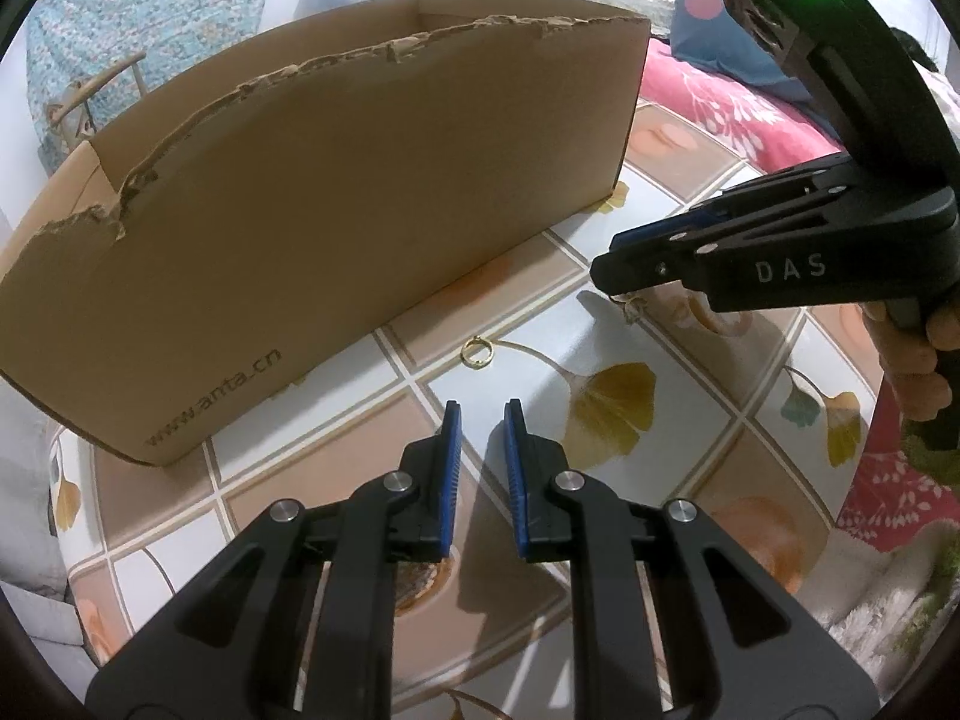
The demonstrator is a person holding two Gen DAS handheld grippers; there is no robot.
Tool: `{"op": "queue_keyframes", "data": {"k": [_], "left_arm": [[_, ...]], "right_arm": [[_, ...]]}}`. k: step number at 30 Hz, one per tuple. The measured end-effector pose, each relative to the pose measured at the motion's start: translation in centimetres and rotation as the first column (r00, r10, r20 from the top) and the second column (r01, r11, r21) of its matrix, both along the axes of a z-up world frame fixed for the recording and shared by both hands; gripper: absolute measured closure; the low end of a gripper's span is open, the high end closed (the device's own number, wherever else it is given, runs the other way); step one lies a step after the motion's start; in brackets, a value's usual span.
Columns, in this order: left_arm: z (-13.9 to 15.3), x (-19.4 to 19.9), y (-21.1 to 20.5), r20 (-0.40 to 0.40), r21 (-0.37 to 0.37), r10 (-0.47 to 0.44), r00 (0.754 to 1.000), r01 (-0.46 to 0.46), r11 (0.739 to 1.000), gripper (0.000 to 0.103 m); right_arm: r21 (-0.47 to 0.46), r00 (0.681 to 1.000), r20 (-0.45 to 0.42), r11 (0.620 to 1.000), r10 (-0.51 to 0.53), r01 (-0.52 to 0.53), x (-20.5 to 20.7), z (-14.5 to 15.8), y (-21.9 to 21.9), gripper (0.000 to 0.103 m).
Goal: Organize jewelry
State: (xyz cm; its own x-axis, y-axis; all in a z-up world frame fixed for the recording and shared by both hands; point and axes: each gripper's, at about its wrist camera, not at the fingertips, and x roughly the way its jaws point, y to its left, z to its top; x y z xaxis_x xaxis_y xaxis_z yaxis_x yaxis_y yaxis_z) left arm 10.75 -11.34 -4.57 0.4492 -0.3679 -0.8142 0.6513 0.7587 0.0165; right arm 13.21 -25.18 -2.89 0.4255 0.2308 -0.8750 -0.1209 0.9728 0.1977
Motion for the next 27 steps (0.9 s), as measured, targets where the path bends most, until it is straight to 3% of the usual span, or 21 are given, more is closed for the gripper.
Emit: {"op": "queue_keyframes", "data": {"k": [11, 16, 20, 27], "left_arm": [[0.1, -0.9, 1.1, -0.007, -0.006, 0.02, 1.0, -0.02, 1.0, 0.089], [0.0, -1.2, 1.8, -0.016, -0.019, 0.025, 1.0, -0.025, 0.999, 0.088], [-0.1, -1.4, 2.1, -0.016, -0.023, 0.022, 1.0, -0.022, 0.999, 0.088], [0.2, -1.7, 2.2, -0.007, -0.038, 0.01, 1.0, -0.01, 0.999, 0.087]], "right_arm": [[0.029, 0.994, -0.005, 0.993, 0.112, -0.111, 0.4, -0.3, 4.2, 0.084], [0.097, 0.992, -0.033, 0.988, 0.125, -0.121, -1.0, -0.5, 4.0, 0.084], [0.135, 0.992, -0.053, 0.985, 0.115, -0.107, -2.3, -0.5, 3.7, 0.084], [0.133, 1.0, 0.013, 0.991, 0.019, -0.021, -2.7, 1.0, 1.0, 0.084]]}}
